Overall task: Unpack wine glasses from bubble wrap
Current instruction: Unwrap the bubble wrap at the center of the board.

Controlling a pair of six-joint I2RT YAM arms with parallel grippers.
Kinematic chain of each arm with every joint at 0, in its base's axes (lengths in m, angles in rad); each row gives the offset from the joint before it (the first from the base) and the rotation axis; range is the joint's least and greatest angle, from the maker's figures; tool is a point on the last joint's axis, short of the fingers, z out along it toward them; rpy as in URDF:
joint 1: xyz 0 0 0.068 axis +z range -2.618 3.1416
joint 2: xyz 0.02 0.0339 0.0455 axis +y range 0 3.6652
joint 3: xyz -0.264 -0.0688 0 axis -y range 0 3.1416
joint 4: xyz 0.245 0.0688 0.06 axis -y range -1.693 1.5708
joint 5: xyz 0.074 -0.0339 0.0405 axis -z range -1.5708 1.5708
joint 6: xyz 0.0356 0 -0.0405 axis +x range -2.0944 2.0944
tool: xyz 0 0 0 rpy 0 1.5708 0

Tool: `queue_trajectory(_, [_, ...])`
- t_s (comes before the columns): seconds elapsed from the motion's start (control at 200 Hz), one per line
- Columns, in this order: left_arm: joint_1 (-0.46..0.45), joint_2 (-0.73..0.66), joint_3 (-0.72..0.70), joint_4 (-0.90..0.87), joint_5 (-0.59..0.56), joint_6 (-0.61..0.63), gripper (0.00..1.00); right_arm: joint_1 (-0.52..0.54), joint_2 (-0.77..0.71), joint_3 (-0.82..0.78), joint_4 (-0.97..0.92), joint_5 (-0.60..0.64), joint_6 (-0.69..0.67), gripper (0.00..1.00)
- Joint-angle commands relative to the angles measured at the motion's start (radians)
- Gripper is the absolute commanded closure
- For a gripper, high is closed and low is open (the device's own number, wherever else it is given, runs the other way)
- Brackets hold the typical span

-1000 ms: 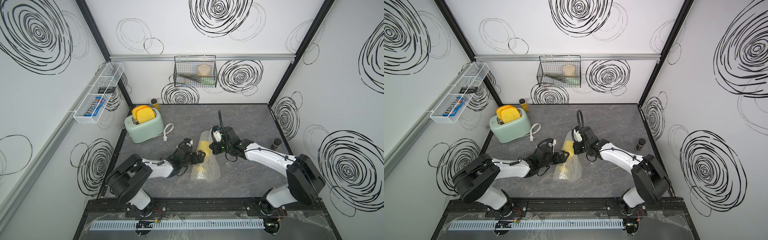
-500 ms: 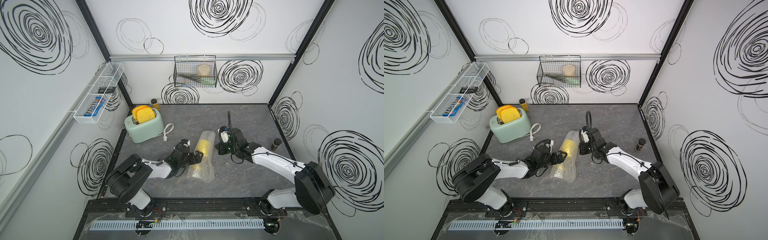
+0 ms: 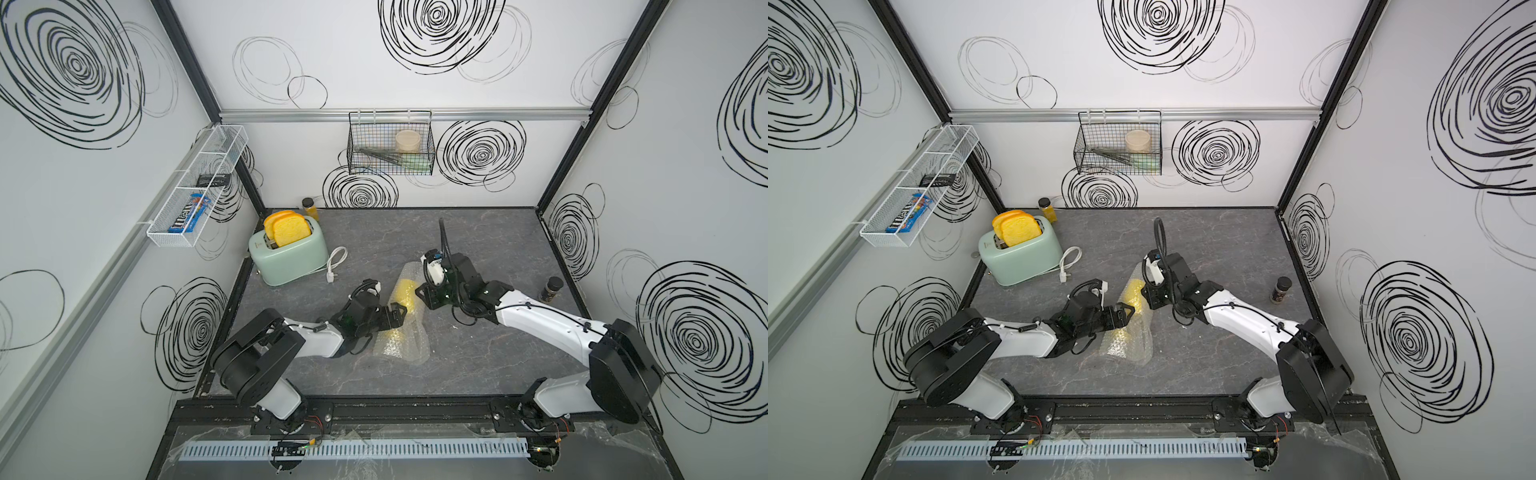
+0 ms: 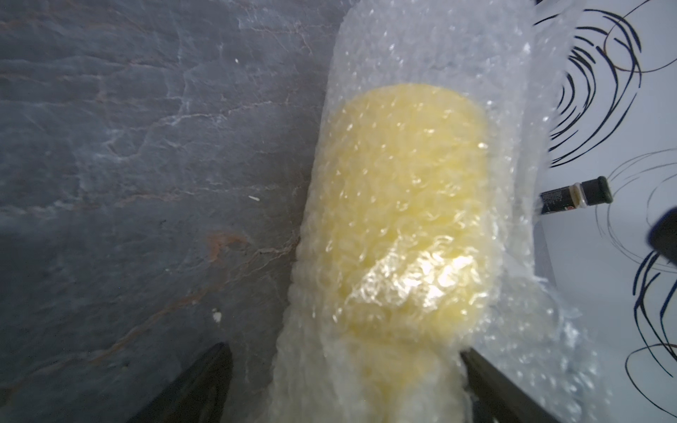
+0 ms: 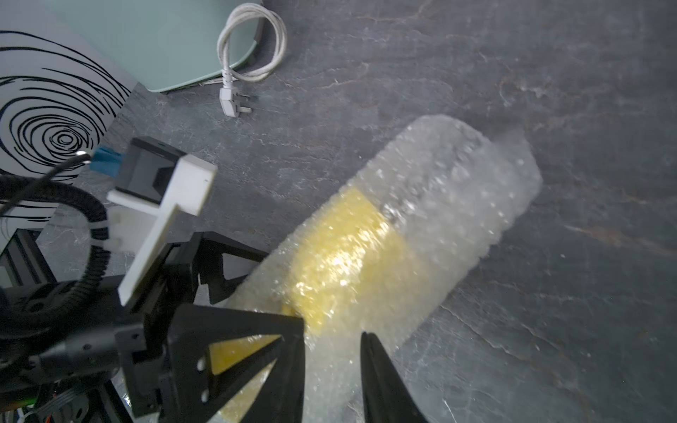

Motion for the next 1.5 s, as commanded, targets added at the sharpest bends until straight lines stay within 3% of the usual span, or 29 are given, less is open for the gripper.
queue_trajectory(0.0, [-0.006,0.006,0.01,-0.03,-0.028,-0.004,0.05,0.038,0.061,0.06,-0.103,0.11,-0.039,0.69])
queue_trajectory(0.13, [-0.006,0.005,0.01,-0.029,-0.031,-0.004,0.05,0.067,0.116,0.102,-0.146,0.168,-0.06,0.64])
queue_trajectory(0.33, [-0.006,0.008,0.015,-0.031,-0.029,-0.004,0.05,0.1,0.192,0.145,-0.197,0.241,-0.065,0.65])
queue_trajectory(0.51, [-0.006,0.009,0.016,-0.034,-0.031,-0.003,0.05,0.112,0.222,0.175,-0.211,0.336,-0.066,0.73])
queue_trajectory(0.826, [-0.008,0.013,0.017,-0.037,-0.031,-0.001,0.05,0.17,0.299,0.264,-0.286,0.583,-0.142,0.74])
queue_trajectory(1.016, [-0.008,0.019,0.019,-0.034,-0.03,0.0,0.05,0.219,0.334,0.259,-0.266,0.647,-0.205,0.81])
queue_trajectory(1.176, [-0.008,0.019,0.016,-0.035,-0.031,0.0,0.05,0.225,0.312,0.244,-0.229,0.603,-0.21,1.0])
queue_trajectory(1.321, [-0.006,0.014,0.007,-0.036,-0.035,-0.001,0.05,0.191,0.255,0.222,-0.195,0.482,-0.177,1.0])
queue_trajectory(1.496, [-0.001,0.017,-0.001,-0.026,-0.032,-0.006,0.05,0.095,0.152,0.158,-0.127,0.244,-0.104,1.0])
